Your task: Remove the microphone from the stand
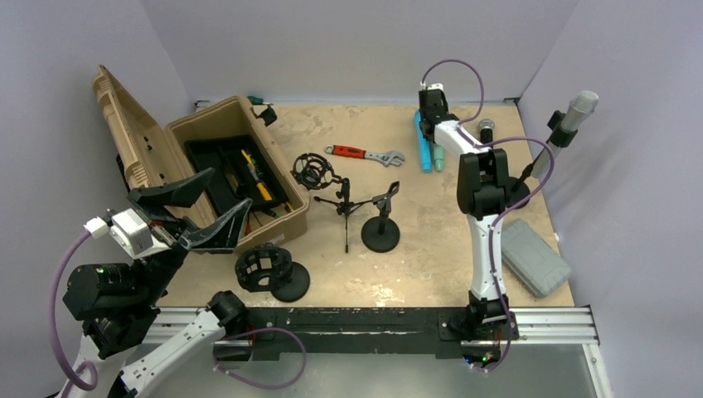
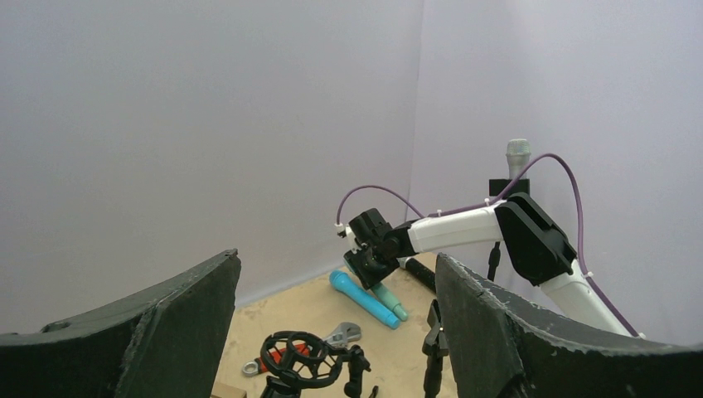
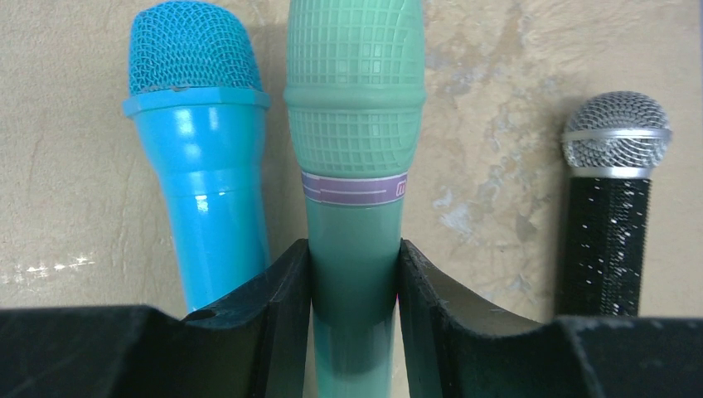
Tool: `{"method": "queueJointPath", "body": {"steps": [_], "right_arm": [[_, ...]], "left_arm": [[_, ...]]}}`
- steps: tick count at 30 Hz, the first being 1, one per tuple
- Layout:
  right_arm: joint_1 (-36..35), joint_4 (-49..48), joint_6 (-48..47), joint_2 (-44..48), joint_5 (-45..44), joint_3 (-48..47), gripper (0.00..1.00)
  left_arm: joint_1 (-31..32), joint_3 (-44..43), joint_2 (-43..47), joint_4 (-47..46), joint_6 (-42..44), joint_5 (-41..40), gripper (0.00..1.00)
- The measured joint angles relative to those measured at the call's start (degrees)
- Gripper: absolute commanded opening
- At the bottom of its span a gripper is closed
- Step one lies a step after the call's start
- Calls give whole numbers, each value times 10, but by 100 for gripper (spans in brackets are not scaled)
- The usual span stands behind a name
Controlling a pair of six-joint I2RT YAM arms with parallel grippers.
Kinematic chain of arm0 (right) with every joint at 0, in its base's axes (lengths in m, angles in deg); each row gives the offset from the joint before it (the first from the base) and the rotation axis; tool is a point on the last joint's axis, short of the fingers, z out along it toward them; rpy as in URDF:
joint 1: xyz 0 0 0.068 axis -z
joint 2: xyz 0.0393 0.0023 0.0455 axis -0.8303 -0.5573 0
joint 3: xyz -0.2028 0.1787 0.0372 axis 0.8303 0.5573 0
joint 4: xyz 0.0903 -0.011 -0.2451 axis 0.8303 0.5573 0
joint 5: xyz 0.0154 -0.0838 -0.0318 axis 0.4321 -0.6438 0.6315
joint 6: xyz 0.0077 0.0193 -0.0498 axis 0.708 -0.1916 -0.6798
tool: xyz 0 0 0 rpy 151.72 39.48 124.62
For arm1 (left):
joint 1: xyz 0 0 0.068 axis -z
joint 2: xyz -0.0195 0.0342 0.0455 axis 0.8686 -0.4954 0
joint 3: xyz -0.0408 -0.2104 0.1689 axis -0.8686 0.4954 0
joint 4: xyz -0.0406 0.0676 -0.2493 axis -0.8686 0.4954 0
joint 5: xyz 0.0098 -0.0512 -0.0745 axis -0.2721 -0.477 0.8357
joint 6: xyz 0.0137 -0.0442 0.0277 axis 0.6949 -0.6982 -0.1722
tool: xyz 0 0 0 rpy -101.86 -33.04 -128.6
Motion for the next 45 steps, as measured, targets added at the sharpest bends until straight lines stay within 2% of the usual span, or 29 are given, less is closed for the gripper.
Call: {"method": "queueJointPath", "body": {"steps": [10,17,20,23,27,30,34,38,42,45], "right_arm": [[10,18,-5,-9,29,-18,58],[11,53,-5,-7,30,-73,60],[10,85,22,13,34,-73,62],[8,100,57,84,63,-12,64],[-6,84,105,269,145,151,67],[-49,67,127,407,174,235,68],[-141,61,136,536,179,281,69],[-191,68,157,638,220,308,71],[-204,37,206,718,329,335,72],[-239,-26,254,737,435,360,75]], "left_arm": [[0,0,-12,1,0,0,85],[0,0,-16,0,0,0,84],[0,0,-25,0,0,-1,84],[0,0,-37,0,0,-2,84],[0,0,-54,0,0,-3,84],[0,0,-68,0,1,-7,84],[0,0,-77,3,3,-9,84],[0,0,-80,3,6,-8,87],[0,-3,-91,9,8,-4,88],[0,-6,-105,16,10,1,88]]}}
